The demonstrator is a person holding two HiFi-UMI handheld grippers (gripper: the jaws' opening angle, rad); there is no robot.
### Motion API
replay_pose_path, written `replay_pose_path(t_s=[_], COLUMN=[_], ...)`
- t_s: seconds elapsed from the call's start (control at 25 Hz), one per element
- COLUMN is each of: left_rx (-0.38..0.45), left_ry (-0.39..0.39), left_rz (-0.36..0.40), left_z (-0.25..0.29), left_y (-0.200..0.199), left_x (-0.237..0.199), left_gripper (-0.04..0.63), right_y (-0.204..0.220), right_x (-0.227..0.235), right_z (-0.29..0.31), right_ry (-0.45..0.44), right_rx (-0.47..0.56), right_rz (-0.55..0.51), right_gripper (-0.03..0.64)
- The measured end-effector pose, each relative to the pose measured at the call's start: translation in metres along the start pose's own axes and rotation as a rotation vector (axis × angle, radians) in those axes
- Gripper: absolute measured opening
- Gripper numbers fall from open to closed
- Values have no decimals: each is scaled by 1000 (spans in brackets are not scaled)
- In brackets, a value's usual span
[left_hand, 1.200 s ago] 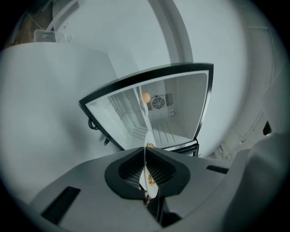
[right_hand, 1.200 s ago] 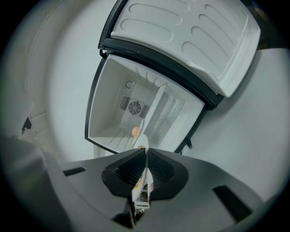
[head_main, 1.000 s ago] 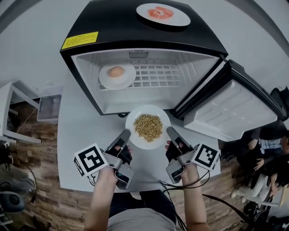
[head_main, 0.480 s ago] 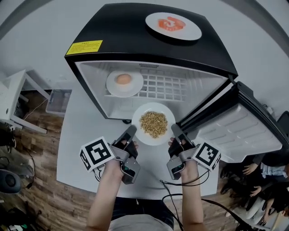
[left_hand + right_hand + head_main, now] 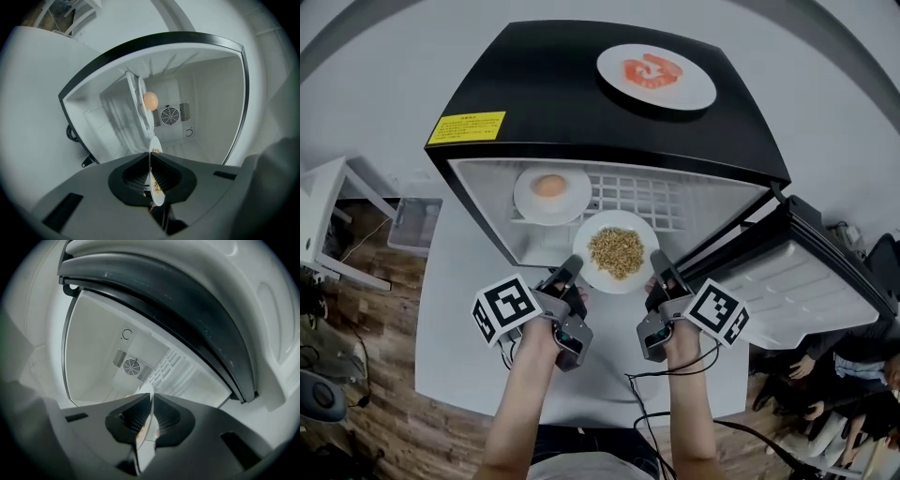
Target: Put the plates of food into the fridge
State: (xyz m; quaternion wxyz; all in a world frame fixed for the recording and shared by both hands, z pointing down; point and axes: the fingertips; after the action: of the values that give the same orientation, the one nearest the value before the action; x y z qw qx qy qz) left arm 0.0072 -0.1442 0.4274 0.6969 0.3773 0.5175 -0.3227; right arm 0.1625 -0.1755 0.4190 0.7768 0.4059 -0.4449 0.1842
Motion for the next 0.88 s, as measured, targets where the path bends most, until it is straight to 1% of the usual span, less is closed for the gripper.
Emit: replay_pose_path(t_s=[0.2,0.48,0.6,0.72,0.88], left_rx=[5,20,19,22,22], left_ry=[-4,-1,5,10,18], left_rz=[-26,-9,-13,-31,-53], left_z=[12,25,31,36,42], left_y=[-5,-13,-14,-15,-15], left_x=[-4,0,1,3,4], left_gripper=[20,20,20,20,20], right_y=[-8,-17,-21,-28,-38], right_x=[3,9,10,10,10], right_z=[12,26,30,31,17], right_ry=[40,65,88,139,216], right_rx=[12,29,53,85,150], right_rz=[-46,-65,-92,-156,-288], right_gripper=[31,34,34,34,34])
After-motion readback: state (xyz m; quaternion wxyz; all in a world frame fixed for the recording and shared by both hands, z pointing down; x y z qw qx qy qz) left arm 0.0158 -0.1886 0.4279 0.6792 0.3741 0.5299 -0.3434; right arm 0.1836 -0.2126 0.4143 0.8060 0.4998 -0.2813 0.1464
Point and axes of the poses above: the fingertips, and each gripper's own axes: z forward along the fingers, x to its right, y out of its underside, and after that the axes turned 2 degrees about y, right-handed
